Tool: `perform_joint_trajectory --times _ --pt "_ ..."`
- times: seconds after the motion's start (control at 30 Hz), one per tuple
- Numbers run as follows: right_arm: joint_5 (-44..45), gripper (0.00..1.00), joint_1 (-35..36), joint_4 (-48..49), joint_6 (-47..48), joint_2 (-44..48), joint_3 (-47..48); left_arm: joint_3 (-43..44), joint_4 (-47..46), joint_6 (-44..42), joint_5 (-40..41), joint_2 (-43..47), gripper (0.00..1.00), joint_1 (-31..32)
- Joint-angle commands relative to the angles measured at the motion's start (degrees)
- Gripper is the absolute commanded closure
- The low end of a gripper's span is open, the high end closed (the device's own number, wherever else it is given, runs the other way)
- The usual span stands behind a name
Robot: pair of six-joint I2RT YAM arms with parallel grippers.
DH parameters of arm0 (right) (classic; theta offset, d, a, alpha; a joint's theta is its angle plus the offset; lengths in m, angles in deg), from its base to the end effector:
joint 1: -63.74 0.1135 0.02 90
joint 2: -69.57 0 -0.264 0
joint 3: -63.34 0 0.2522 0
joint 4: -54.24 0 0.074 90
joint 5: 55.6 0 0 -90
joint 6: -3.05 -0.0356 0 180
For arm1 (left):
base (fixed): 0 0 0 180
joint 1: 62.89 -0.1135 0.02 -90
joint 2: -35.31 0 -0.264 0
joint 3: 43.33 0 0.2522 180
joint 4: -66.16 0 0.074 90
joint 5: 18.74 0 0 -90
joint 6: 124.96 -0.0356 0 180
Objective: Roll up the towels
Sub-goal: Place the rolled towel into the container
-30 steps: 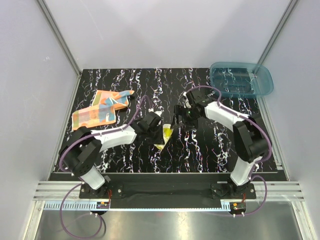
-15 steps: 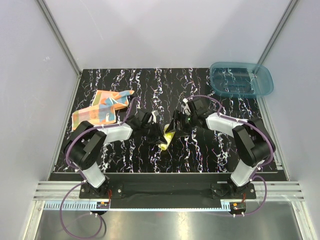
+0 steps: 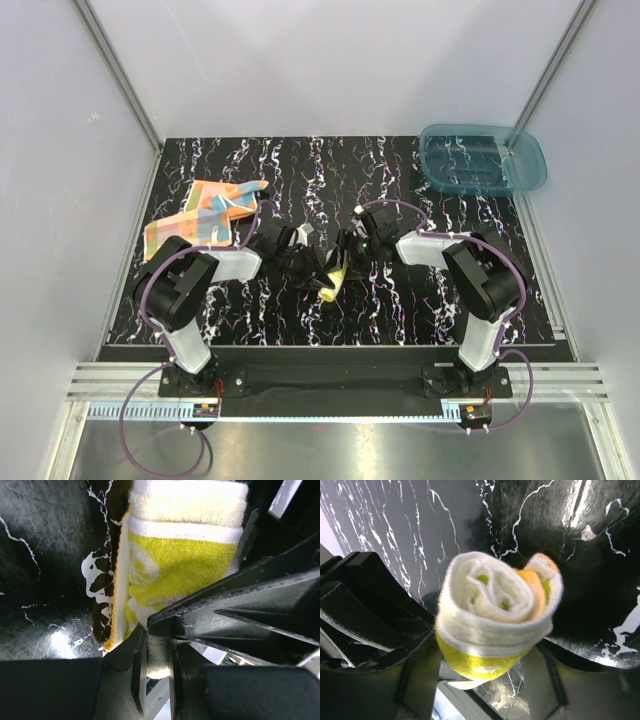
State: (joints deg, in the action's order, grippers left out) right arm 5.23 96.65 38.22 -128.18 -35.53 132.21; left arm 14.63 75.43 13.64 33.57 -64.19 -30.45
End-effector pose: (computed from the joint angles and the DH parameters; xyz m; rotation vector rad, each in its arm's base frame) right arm 0.2899 0.2083 0.1362 -0.0437 2.7076 1.1159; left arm 0.2558 -0.1884 0.1274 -0.0552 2.7454 -1.3377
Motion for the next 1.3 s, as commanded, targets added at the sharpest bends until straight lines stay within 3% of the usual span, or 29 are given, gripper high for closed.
perform_joint_trajectory --times 0.0,0.1,0.13,0.2,0.27,0.33,0.4,0.5,0.6,0.63,0.8,1.03,1.13,1.27 --pt "2.80 0.38 2.42 3.65 -2.27 -2.39 -0.35 -2.89 -1.91 2.37 -1.06 -3.41 0.92 -0.98" --pt "3.85 0.58 3.04 7.44 -5.33 -2.48 -2.37 -3.51 -5.60 4.74 -2.73 -4.29 0.92 -1.77" --pt "3.94 0.70 3.39 9.36 -5.87 -2.39 -2.81 -3.86 -6.49 5.36 -3.35 -4.38 0.91 -1.86" --pt "3.59 0.80 3.48 10.69 -6.58 -2.30 -3.26 -3.95 -7.89 6.59 -3.53 -4.56 0.88 -2.12" --pt "1.41 0.91 3.39 10.53 -5.79 -2.13 -1.60 -3.34 -7.29 6.07 -3.00 -2.73 0.68 -2.12" --pt "-0.53 0.95 2.69 5.20 -1.06 -1.69 1.21 -2.29 -0.90 2.39 0.49 0.70 0.52 -2.12" --pt "-1.85 0.99 0.33 -0.52 5.35 -0.81 6.48 0.52 10.13 -3.47 4.54 7.28 0.46 -2.12" --pt "-3.26 1.00 -4.42 -14.20 14.49 1.12 14.13 4.30 22.80 -9.90 15.41 15.46 0.41 -2.12" --pt "-1.17 1.00 -9.43 -22.41 23.72 2.27 22.65 5.63 30.48 -14.22 20.98 22.67 0.41 -2.12" --pt "2.59 1.00 -10.40 -28.00 26.09 2.27 27.37 5.54 31.81 -15.19 24.30 26.08 0.41 -2.12" --pt "12.01 1.00 -17.76 -38.06 35.69 0.69 38.47 2.91 37.17 -17.14 34.59 35.24 0.41 -1.95" --pt "22.81 1.00 -27.89 -46.59 40.17 -8.35 61.64 5.10 44.56 -19.50 39.17 42.45 0.42 -1.95" --pt "28.70 1.00 -29.21 -48.97 42.80 -14.59 71.32 4.31 45.62 -21.44 42.08 44.04 0.42 -1.95" --pt "35.92 1.00 -30.62 -50.12 45.36 -24.42 82.68 3.52 44.84 -21.70 39.37 44.66 0.42 -1.95"
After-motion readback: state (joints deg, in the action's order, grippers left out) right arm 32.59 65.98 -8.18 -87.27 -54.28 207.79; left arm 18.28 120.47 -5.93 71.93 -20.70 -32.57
